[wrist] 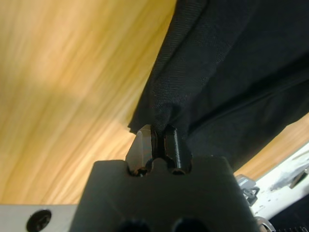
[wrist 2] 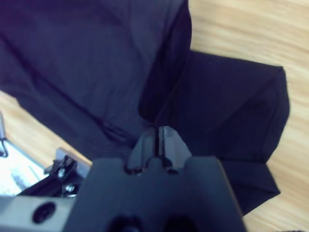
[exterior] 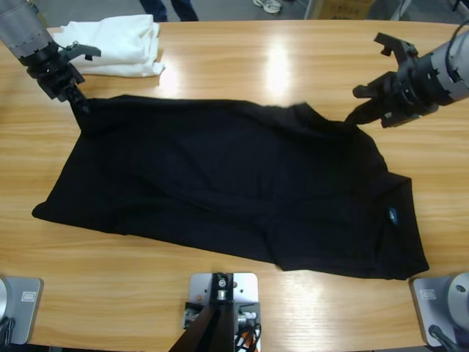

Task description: Fold clothes

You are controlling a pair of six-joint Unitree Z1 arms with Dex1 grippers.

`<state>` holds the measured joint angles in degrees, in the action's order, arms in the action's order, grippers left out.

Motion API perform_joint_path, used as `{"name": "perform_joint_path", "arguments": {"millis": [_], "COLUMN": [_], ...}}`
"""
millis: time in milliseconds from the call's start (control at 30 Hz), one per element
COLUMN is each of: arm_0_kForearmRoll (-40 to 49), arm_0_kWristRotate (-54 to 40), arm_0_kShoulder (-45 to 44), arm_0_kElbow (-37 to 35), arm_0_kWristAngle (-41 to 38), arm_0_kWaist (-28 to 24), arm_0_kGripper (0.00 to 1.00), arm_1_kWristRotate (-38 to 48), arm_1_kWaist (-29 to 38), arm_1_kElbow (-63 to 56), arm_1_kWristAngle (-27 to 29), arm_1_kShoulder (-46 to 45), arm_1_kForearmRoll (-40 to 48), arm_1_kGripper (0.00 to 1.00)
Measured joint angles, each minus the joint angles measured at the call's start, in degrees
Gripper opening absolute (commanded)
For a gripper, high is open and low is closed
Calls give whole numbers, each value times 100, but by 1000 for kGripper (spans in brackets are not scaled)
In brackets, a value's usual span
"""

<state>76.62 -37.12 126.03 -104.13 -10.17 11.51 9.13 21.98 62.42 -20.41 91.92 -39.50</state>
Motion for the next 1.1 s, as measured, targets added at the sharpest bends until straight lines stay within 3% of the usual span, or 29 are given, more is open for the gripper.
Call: {"name": "perform_joint_path", "arguments": {"millis": [267,433,633,833,1100], "arm_0_kForearmRoll": [-38,-38,-198,-997,-1204], "arm_0_kWristRotate": [10,33,35,287,343], "arm_0_kShoulder": [-461,-993,-1438,-1981,-2191], "arm_0_kElbow": [64,245,1042,2247,2278], "arm_0_kWristAngle": [5,228,609,1148,823], "arm_0_kWaist": [9,367,510,443,255], "arm_0_kGripper": [0,0,0,0,0], "arm_1_kWristRotate": [91,181,261,537,609], "arm_1_kWaist": [141,288,308,285,241], "arm_1_kElbow": [-174,-237,-378,-388,-389], "arm_1_kWristAngle": [-209,-315,-392,-392,-562], "arm_1_kShoulder": [-223,-289,-420,-815,-1078], "arm_1_kForearmRoll": [-122,-270,-323,-463,-1129], "arm_1_kGripper": [0,0,0,0,0]}}
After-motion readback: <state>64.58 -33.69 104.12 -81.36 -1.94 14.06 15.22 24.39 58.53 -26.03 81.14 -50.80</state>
